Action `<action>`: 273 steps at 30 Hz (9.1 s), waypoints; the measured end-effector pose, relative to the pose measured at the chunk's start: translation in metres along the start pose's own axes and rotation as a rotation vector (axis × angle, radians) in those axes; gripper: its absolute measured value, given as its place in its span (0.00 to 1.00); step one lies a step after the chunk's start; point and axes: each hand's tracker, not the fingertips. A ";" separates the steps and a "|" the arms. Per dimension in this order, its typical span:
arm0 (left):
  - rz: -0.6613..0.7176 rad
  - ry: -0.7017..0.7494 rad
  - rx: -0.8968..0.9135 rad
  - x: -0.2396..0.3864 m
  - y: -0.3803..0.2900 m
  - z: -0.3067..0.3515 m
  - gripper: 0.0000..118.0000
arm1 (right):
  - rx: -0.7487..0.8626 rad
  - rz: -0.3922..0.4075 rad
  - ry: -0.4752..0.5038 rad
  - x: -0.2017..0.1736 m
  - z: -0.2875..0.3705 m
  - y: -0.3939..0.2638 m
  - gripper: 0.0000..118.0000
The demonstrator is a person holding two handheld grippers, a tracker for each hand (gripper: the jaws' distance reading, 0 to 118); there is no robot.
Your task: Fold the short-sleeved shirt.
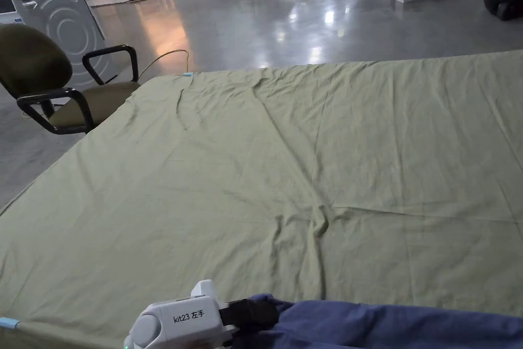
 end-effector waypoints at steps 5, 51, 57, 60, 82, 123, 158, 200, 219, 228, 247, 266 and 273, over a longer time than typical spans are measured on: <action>0.115 -0.236 0.221 -0.009 0.008 0.040 0.07 | -0.007 -0.014 -0.014 0.007 0.006 -0.001 0.00; -0.283 0.026 -0.042 0.160 -0.118 -0.119 0.03 | 0.039 -0.115 -0.150 0.084 0.061 -0.037 0.00; -0.233 0.007 0.230 0.128 -0.066 -0.023 0.84 | 0.026 -0.128 -0.100 0.079 0.047 -0.038 0.00; -0.087 0.018 0.215 0.090 -0.042 0.000 0.84 | 0.001 -0.172 -0.081 0.078 0.040 -0.042 0.00; -0.024 -0.001 0.268 0.084 -0.007 0.062 0.08 | 0.015 -0.214 -0.042 0.065 0.033 -0.033 0.00; -0.309 -0.021 -0.171 0.194 -0.153 -0.158 0.00 | -0.185 -0.184 0.078 0.022 0.011 -0.052 0.00; -0.189 -0.128 -0.073 0.118 -0.040 -0.041 0.21 | -0.493 -0.066 0.212 -0.034 -0.206 -0.058 0.00; -1.001 0.280 0.952 0.304 -0.152 0.217 0.47 | 0.344 0.178 0.020 -0.035 0.022 0.087 0.00; -0.987 0.317 0.935 0.306 -0.173 0.211 0.01 | 0.362 0.134 0.009 -0.024 0.041 0.078 0.00; -0.990 0.321 0.911 0.306 -0.171 0.210 0.01 | 0.349 0.123 0.008 -0.025 0.039 0.074 0.00; -0.976 0.337 0.914 0.309 -0.169 0.199 1.00 | 0.325 0.174 -0.036 -0.028 0.026 0.070 1.00; -0.926 0.335 0.855 0.304 -0.158 0.207 1.00 | 0.327 0.017 -0.039 -0.026 0.033 0.081 1.00; -0.916 0.303 0.834 0.297 -0.153 0.210 1.00 | 0.319 0.053 -0.031 -0.026 0.033 0.081 1.00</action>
